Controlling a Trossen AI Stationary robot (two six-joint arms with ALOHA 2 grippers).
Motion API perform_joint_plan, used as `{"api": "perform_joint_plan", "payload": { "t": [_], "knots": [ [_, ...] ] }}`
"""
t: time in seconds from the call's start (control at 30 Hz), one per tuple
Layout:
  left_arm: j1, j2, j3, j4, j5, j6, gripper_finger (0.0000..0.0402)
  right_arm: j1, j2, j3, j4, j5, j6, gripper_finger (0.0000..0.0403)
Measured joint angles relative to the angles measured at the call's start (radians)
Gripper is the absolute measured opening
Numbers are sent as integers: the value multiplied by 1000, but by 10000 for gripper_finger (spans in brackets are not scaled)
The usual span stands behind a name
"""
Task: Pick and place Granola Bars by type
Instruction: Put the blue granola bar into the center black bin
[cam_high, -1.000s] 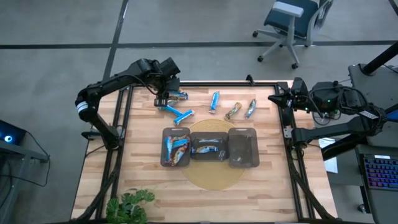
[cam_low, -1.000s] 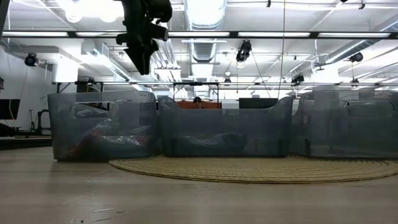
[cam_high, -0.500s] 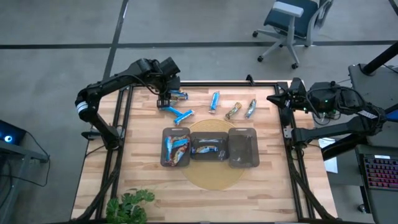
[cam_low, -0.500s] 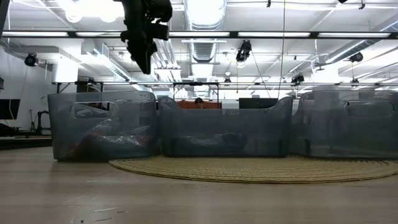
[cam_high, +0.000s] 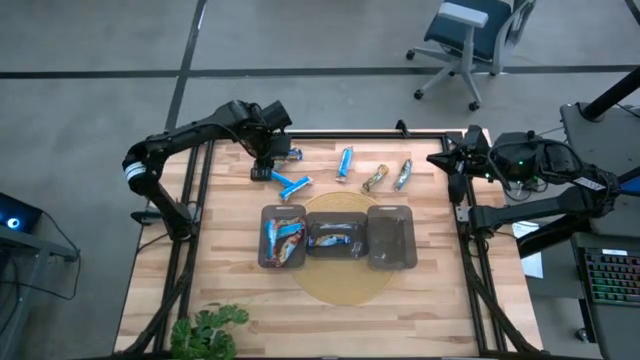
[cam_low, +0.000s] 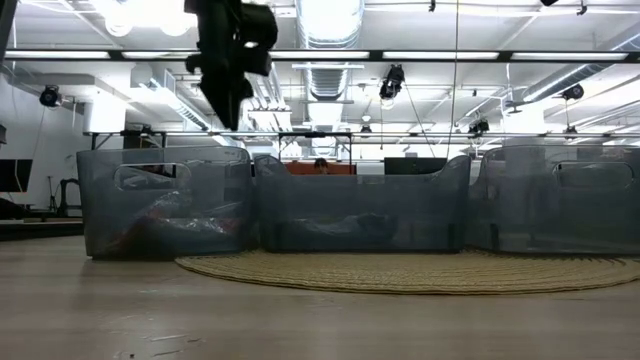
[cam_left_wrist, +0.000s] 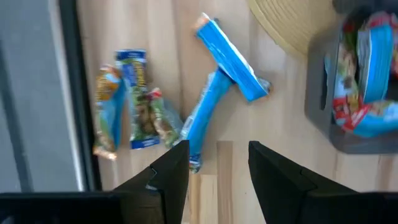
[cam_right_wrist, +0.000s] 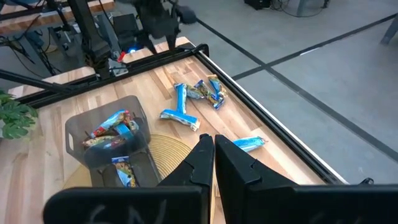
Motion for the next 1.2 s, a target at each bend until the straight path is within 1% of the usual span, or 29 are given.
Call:
{"api": "perform_joint_plan", "payload": {
  "t": [0.13,0.4,0.63,0.77,1.2],
  "knots": [
    [0,24,-72,31,3,71,147,0,0,0,0,-1,0,8],
    [-1,79,-175,117,1,113,147,0,0,0,-5,-5,0,8],
    [-1,145,-181,216,7,149,147,0,-1,-1,-7,-7,0,8],
    [0,190,-181,252,8,201,147,0,-2,-2,-8,-7,0,8],
    [1,277,-181,257,7,295,147,0,-2,-2,-10,-7,0,8]
  ]
}}
